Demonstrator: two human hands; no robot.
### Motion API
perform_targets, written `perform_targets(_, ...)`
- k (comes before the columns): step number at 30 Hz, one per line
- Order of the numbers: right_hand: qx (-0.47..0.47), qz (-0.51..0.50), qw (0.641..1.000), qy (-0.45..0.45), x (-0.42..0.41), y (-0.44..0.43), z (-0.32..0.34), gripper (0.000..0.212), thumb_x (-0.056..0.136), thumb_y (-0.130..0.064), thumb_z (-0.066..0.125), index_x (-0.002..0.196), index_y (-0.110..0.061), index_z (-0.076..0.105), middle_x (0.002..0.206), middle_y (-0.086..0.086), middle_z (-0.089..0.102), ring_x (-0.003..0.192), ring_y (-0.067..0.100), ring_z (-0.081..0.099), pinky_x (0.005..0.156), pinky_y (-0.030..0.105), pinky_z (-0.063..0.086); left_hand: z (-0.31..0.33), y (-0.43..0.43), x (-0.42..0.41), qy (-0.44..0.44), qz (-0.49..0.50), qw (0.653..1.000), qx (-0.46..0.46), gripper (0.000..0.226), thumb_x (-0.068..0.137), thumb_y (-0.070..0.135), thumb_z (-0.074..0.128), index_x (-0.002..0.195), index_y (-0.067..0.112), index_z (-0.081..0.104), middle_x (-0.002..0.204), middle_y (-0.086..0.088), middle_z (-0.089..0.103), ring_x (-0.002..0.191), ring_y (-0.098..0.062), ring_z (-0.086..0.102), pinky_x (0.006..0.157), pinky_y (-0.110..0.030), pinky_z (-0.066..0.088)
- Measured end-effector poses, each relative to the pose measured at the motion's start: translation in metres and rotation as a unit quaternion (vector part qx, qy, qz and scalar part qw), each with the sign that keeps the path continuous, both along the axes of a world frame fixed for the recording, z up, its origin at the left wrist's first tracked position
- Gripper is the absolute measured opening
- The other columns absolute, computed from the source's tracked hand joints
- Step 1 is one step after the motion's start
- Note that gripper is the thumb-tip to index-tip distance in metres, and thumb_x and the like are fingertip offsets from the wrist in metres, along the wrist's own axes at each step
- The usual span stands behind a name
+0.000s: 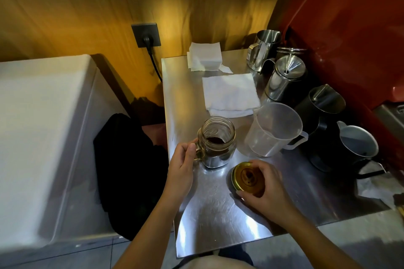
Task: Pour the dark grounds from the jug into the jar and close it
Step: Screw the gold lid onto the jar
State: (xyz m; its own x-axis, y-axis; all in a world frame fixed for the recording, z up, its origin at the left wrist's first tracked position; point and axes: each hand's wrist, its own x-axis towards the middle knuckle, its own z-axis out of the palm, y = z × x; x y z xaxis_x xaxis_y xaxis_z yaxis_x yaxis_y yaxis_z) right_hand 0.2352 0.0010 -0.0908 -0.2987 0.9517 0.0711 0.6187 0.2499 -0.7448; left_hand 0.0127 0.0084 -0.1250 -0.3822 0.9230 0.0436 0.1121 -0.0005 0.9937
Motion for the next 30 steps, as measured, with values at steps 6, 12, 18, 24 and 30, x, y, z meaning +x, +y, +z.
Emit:
perform_targets(6, 0.047, -0.022, 0.990, 0.132, -0.003, 0.010, 0.040, 0.064, 0.063, -0.039, 0.076, 0.113, -0.050, 0.038, 0.117, -0.025, 0.045, 0.112, 0.010, 0.047, 0.089, 0.031, 0.045, -0.027, 0.005, -0.002, 0.042, 0.006, 0.999, -0.005, 0.015, 0.099, 0.027, 0.053, 0.097, 0.041, 0.055, 0.088, 0.022, 0.062, 0.082, -0.005, 0.062, 0.068, -0.013, 0.050)
perform_targets(12, 0.115, -0.003, 0.984, 0.139, -0.025, 0.042, 0.090, 0.059, 0.063, -0.033, 0.077, 0.113, -0.028, 0.045, 0.120, -0.003, 0.050, 0.109, 0.018, 0.049, 0.091, 0.022, 0.041, -0.007, 0.002, -0.001, 0.015, -0.002, 1.000, 0.012, 0.015, 0.097, 0.048, 0.048, 0.090, 0.039, 0.058, 0.084, 0.019, 0.066, 0.078, -0.001, 0.064, 0.063, -0.012, 0.050)
perform_targets(18, 0.122, 0.075, 0.989, 0.037, -0.045, 0.071, 0.106, 0.064, 0.064, -0.033, 0.084, 0.116, -0.016, 0.051, 0.114, -0.007, 0.050, 0.104, 0.014, 0.045, 0.090, 0.035, 0.037, 0.014, -0.001, 0.001, -0.056, -0.029, 0.998, -0.006, 0.036, 0.081, 0.071, 0.052, 0.083, 0.036, 0.060, 0.079, 0.014, 0.066, 0.082, -0.013, 0.063, 0.072, -0.031, 0.050)
perform_targets(24, 0.144, 0.193, 0.968, -0.075, -0.052, 0.084, 0.109, 0.064, 0.067, -0.041, 0.080, 0.119, -0.020, 0.050, 0.108, -0.012, 0.047, 0.094, -0.007, 0.030, 0.087, 0.006, 0.021, 0.037, -0.009, 0.001, -0.002, -0.036, 0.999, -0.010, 0.026, 0.084, 0.059, 0.045, 0.080, 0.037, 0.058, 0.075, 0.028, 0.065, 0.074, 0.009, 0.060, 0.062, -0.003, 0.044)
perform_targets(30, 0.104, 0.259, 0.951, -0.132, -0.053, 0.094, 0.118, 0.061, 0.071, -0.043, 0.076, 0.121, -0.025, 0.047, 0.118, -0.007, 0.053, 0.101, 0.000, 0.034, 0.088, 0.006, 0.020, 0.052, -0.013, -0.001, 0.028, -0.017, 0.999, -0.038, 0.026, 0.077, 0.062, 0.054, 0.093, 0.042, 0.054, 0.097, 0.023, 0.062, 0.096, 0.010, 0.059, 0.071, 0.001, 0.042)
